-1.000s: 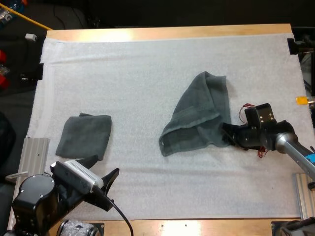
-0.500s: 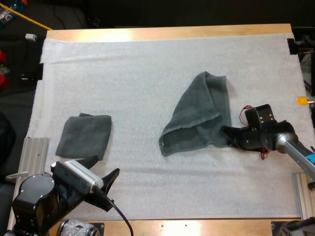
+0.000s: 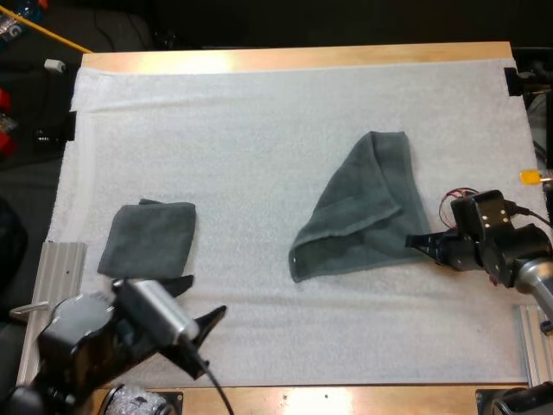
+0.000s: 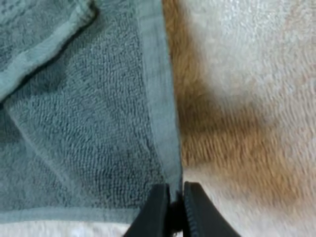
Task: Pick towel from pile, fold and stack
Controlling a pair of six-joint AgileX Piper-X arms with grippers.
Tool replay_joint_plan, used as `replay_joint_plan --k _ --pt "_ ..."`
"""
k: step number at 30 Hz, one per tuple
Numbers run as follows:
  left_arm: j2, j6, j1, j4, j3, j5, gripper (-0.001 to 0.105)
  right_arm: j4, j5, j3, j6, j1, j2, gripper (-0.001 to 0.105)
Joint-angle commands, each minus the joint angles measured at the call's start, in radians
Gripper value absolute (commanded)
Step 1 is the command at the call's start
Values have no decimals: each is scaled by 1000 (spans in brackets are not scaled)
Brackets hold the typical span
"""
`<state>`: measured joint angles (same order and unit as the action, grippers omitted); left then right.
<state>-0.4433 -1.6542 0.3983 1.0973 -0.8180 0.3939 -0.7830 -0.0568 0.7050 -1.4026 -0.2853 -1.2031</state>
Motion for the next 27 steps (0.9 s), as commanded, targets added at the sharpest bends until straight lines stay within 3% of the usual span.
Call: replay_joint_plan --k 1,6,11,15,22,27 --pt "-25 4 23 -7 -6 7 59 -27 9 2 -14 3 13 0" --pt "-169 4 134 -45 -6 -5 59 -50 9 2 -14 3 23 0" --pt "-326 -7 265 -145 -6 -136 59 -53 9 2 -14 3 23 0" --pt "-448 -40 344 -221 -6 -193 59 -53 9 2 -14 3 23 0" --pt "-697 -256 360 -332 -6 -194 59 -53 9 2 -14 3 23 0" --pt "-852 -358 360 -384 -6 -165 59 -53 9 2 -14 3 23 0"
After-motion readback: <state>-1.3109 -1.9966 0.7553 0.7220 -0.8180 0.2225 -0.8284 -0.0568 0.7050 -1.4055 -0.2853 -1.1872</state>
